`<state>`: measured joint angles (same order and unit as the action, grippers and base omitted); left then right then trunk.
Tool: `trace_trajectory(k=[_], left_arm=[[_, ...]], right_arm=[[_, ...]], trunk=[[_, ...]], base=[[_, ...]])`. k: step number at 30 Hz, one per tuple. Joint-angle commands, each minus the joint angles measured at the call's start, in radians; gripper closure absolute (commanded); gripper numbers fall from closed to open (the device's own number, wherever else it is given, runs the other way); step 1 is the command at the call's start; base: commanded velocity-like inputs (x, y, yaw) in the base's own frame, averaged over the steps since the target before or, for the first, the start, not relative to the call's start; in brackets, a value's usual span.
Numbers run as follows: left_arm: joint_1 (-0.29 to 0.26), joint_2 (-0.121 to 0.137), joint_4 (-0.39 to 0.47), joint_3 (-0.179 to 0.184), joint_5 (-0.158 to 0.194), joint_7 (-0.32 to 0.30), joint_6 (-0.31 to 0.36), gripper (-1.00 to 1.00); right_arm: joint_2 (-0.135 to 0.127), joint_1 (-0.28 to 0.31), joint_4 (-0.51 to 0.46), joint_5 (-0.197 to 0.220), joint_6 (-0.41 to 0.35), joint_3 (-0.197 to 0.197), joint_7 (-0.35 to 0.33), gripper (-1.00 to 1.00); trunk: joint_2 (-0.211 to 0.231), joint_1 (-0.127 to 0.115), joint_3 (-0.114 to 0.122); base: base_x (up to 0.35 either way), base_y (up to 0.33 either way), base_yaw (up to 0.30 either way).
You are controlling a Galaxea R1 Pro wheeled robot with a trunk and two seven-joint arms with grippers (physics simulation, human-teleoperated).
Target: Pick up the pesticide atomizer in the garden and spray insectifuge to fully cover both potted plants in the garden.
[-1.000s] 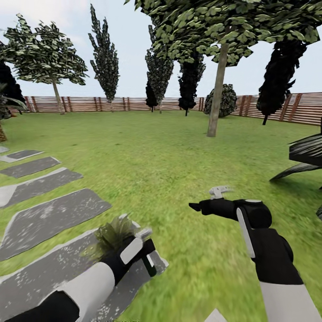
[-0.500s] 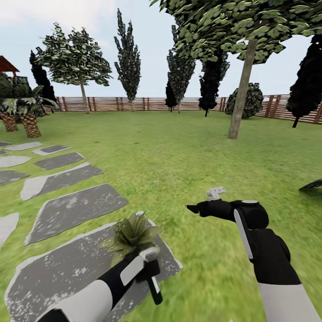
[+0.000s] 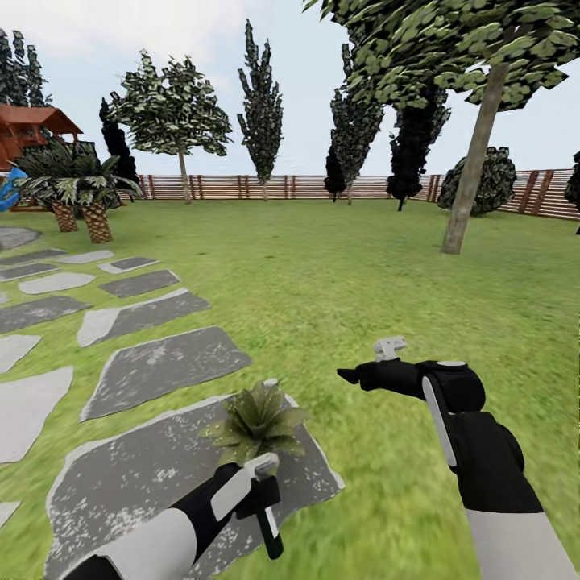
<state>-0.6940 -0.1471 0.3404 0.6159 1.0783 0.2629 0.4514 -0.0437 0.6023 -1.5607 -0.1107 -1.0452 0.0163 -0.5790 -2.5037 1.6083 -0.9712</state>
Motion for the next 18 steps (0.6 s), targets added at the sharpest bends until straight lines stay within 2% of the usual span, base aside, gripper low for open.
trace_trajectory(k=[1, 3, 6, 7, 18], left_arm=[[-0.001, 0.0, 0.002, 0.009, 0.01, 0.01, -0.021, 1.0], [0.001, -0.001, 0.002, 0.011, 0.002, 0.01, -0.058, 1.0], [0.01, -0.005, 0.003, 0.012, -0.051, 0.01, -0.106, 1.0], [0.011, -0.005, 0.004, 0.012, -0.057, 0.01, -0.109, 1.0], [0.013, -0.017, 0.023, 0.013, -0.067, -0.005, -0.115, 1.0]], right_arm=[[-0.001, 0.001, -0.001, -0.011, -0.002, 0.001, -0.009, -1.0], [0.0, 0.001, 0.0, -0.01, -0.002, 0.0, -0.009, -1.0], [-0.001, 0.001, 0.002, -0.009, -0.002, -0.003, -0.009, -1.0], [-0.001, 0.001, 0.002, -0.008, -0.002, -0.003, -0.009, -1.0], [0.001, -0.002, 0.003, -0.01, -0.002, 0.004, -0.006, -1.0]], trunk=[[0.0, 0.0, -0.001], [0.0, 0.0, -0.001], [0.0, 0.0, -0.001], [0.0, 0.0, -0.001], [0.0, 0.0, -0.001]], base=[[0.0, -0.312, 0.013], [0.0, -0.324, 0.007], [0.0, -0.335, 0.002], [0.0, -0.341, 0.001], [0.0, -0.344, 0.0]])
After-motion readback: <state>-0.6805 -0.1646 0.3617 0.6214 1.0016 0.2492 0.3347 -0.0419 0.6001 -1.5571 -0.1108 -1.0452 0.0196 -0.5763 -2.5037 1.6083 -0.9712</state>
